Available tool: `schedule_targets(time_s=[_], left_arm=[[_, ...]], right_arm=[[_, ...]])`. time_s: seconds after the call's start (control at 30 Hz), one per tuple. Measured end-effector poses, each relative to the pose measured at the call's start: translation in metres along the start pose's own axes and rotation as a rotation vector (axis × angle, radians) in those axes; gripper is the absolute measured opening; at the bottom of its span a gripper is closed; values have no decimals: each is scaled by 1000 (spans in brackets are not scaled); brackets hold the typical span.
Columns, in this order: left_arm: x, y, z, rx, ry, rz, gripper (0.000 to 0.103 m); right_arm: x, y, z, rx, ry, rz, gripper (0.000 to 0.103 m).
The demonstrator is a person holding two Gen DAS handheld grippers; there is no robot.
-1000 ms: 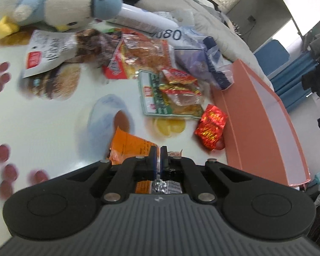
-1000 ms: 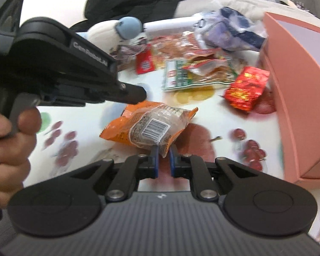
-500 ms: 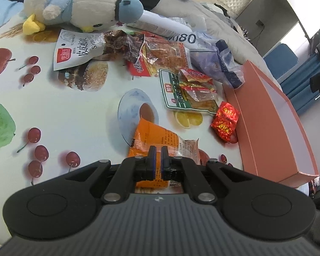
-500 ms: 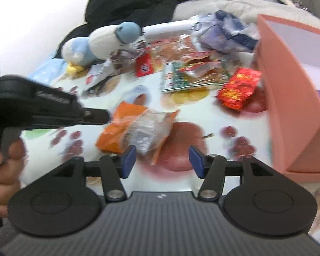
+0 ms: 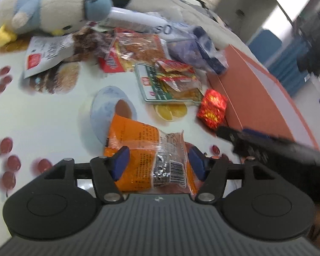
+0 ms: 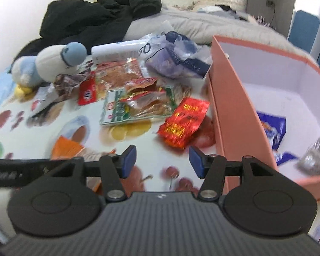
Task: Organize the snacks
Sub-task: 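Grasp the red foil packet with the right gripper while the left holds the orange bag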
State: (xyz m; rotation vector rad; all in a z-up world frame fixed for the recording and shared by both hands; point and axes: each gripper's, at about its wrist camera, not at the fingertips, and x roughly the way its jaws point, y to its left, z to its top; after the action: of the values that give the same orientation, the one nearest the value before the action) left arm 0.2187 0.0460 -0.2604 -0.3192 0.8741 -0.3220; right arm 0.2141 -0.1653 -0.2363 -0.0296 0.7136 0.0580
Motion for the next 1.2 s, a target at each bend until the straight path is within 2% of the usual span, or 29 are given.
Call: schedule_targets(time_s=[0.1,0.2,0.23,0.47,0.8,0.93,1.07,1.13,1.2], left_arm=[[8,-7,-1,74,6,22,74],[20,-11,-1,142,45,81,76],[23,-11,-1,155,56,98,80],[30,-5,1,136,71,105,82],[30,-8,-2,144,54,110,70],[29,-7,-2,132,48,109,63],[27,-6,-1,117,41,105,59],[25,-5,-1,101,37,100,55],[24,-3,-1,84,30,91,55]], right_arm=[[13,-2,5,30,4,-14,57],[24,-4,10,69,16,-22,57],[28,-4,12,77,18,-23,57],[48,-4,19,81,38,-62,57],[77,-1,22,121,97,-127,59],[85,2,22,120,105,-164,59],[90,-2,20,142,88,-161,57],[90,-1,21,139,80,-171,53],[90,-2,21,134,75,-185,36]])
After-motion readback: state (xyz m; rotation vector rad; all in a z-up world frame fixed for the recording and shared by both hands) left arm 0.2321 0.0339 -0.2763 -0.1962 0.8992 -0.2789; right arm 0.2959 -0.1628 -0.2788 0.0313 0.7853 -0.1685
